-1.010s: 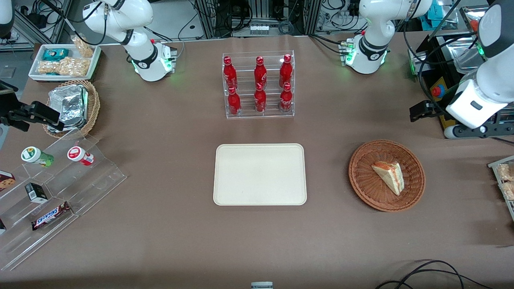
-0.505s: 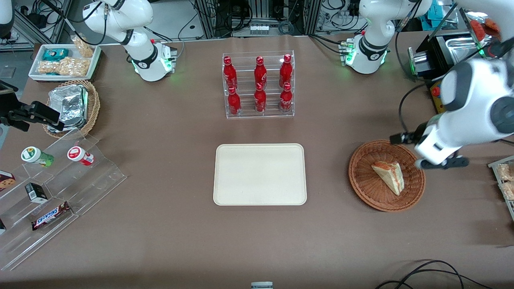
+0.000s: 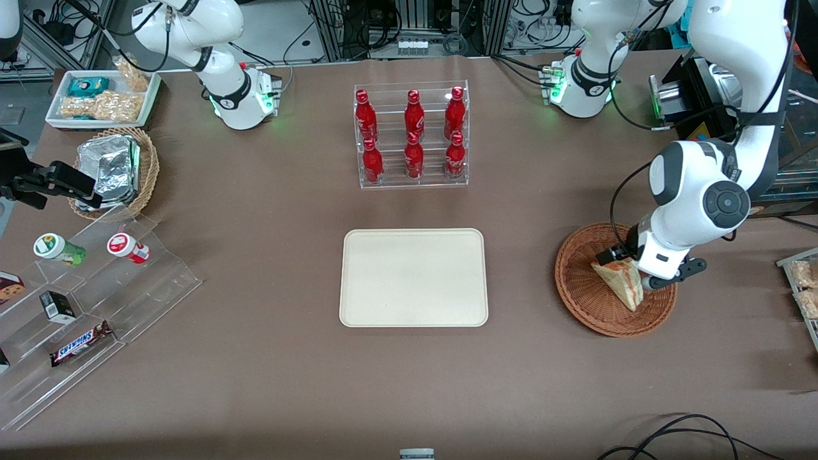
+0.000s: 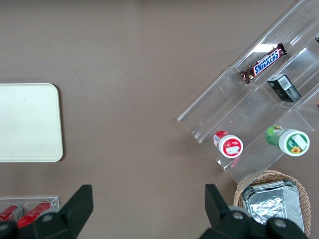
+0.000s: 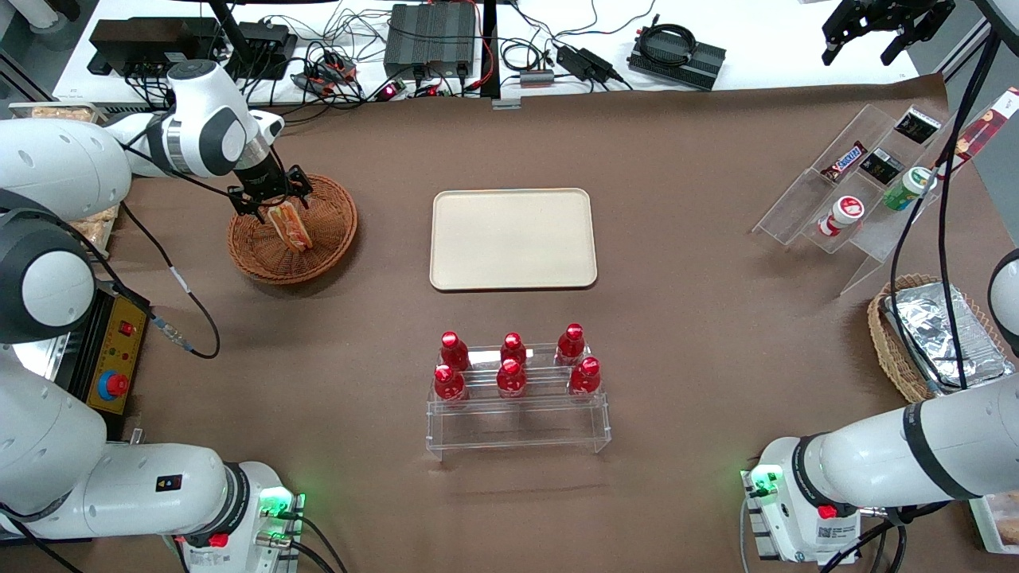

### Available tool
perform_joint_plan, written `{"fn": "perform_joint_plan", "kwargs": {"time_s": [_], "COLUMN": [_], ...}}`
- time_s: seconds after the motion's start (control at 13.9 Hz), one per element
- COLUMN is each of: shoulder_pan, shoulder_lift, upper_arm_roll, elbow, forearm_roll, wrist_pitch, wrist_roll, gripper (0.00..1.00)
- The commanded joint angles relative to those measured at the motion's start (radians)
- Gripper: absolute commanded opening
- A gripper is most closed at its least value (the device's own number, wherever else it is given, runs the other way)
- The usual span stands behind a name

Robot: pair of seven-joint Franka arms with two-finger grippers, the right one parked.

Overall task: Place sandwich from basket to tray
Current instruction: 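Lower the left gripper onto the wrapped sandwich and close on it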

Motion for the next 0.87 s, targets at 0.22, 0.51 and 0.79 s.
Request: {"fn": "perform_joint_plan", "kwargs": {"time_s": [0.22,0.51,0.79], "shoulder_pan": [0.010,0.010,0.003], "shoulder_lift": [0.101,0.139,0.075], "upper_arm_roll": [0.026,0.033,0.033], "elbow": [0.046,0.080,0.083], "forearm_roll": [0.003,0.003,0.006], "wrist_pitch": [0.115,0.109,-0.017], "wrist_roll": [-0.244,-0.248,-0.248], "gripper": [1.00,0.10,0.05]}}
